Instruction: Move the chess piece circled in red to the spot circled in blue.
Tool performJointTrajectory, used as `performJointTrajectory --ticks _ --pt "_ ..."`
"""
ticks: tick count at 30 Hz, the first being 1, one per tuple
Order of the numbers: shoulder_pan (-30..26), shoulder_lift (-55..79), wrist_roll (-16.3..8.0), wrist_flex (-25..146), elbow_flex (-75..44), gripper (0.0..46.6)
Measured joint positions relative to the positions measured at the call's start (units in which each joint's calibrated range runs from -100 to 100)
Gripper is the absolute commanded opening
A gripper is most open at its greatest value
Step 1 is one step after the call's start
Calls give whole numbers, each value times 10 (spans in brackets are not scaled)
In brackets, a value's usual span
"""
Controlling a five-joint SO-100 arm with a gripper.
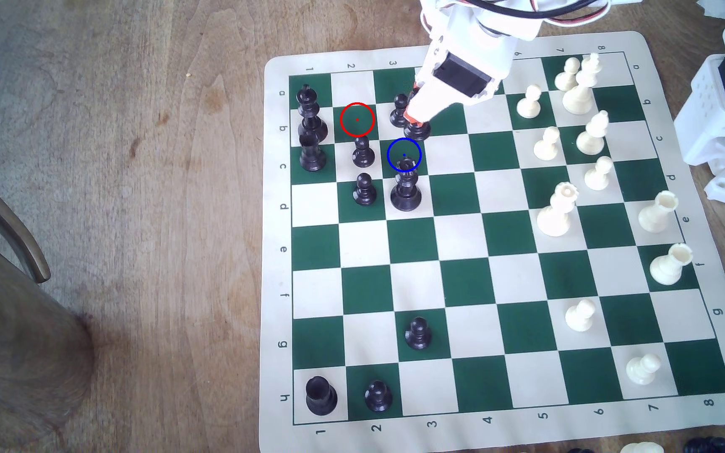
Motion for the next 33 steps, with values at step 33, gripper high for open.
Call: performJointTrajectory --ticks 33 --pt "12 54 8 -185 108 13"
